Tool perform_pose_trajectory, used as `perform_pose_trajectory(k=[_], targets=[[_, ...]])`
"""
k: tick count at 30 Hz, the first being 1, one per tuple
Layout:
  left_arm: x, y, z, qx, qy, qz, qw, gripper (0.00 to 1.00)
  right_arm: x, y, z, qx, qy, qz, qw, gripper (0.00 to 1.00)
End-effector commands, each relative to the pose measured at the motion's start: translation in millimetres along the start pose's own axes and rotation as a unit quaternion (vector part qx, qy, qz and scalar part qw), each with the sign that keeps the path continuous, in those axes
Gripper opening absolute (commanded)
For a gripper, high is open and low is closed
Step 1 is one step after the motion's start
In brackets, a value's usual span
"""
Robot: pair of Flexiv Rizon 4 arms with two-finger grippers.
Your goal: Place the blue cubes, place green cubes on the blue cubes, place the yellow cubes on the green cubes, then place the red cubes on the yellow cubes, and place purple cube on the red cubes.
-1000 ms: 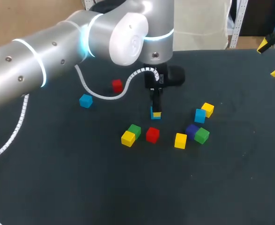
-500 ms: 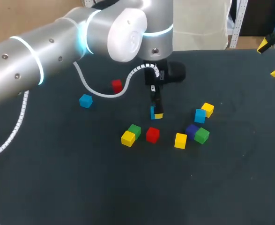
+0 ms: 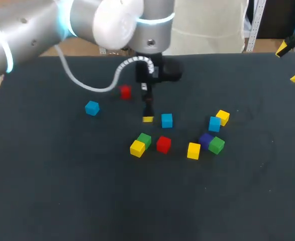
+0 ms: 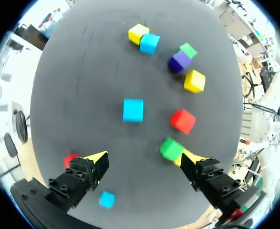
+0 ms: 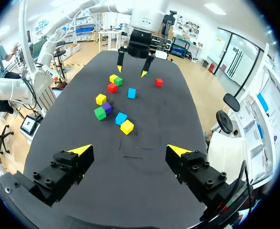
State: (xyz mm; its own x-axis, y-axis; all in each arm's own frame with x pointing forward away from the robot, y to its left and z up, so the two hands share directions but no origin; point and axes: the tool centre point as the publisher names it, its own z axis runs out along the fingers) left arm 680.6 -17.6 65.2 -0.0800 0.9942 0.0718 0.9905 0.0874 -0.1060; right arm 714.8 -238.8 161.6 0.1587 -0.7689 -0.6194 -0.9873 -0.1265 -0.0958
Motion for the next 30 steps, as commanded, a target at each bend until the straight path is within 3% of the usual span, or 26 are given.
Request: perform_pose_trajectory(k=[1, 6, 8, 10, 12, 22, 30], targets=[[39.6, -10.2, -1.8, -0.019, -0.003, -0.004, 1.0, 1.0, -0.1, 0.1, 0.2, 0.0, 0.0, 0.0, 1.0, 1.0], [68.5, -2.0, 2.1, -0.028, 0.02, 0.014, 0.999, 1.0, -0.1, 0.1, 0.2, 0.0, 0.0, 0.0, 1.0, 1.0], [74.9, 3.5, 2.0, -0.041, 0.022, 0.046, 0.998, 1.0, -0.1, 0.1, 0.2, 0.0, 0.0, 0.0, 1.0, 1.0], [80.3, 11.8, 2.9, -0.042, 0.017, 0.073, 0.996, 1.0, -0.1, 0.1, 0.2, 0.0, 0.0, 0.0, 1.0, 1.0], [85.7, 22.7, 6.0, -0.035, 0.032, 0.069, 0.996, 1.0, -0.1, 0.1, 0.2, 0.0, 0.0, 0.0, 1.0, 1.0], [115.4, 58.6, 15.2, -0.041, 0.029, 0.129, 0.99, 1.0, -0.1, 0.1, 0.2, 0.0, 0.0, 0.0, 1.0, 1.0], [127.2, 85.9, 24.3, -0.031, 0.022, 0.182, 0.983, 1.0, -0.1, 0.1, 0.2, 0.0, 0.0, 0.0, 1.0, 1.0]])
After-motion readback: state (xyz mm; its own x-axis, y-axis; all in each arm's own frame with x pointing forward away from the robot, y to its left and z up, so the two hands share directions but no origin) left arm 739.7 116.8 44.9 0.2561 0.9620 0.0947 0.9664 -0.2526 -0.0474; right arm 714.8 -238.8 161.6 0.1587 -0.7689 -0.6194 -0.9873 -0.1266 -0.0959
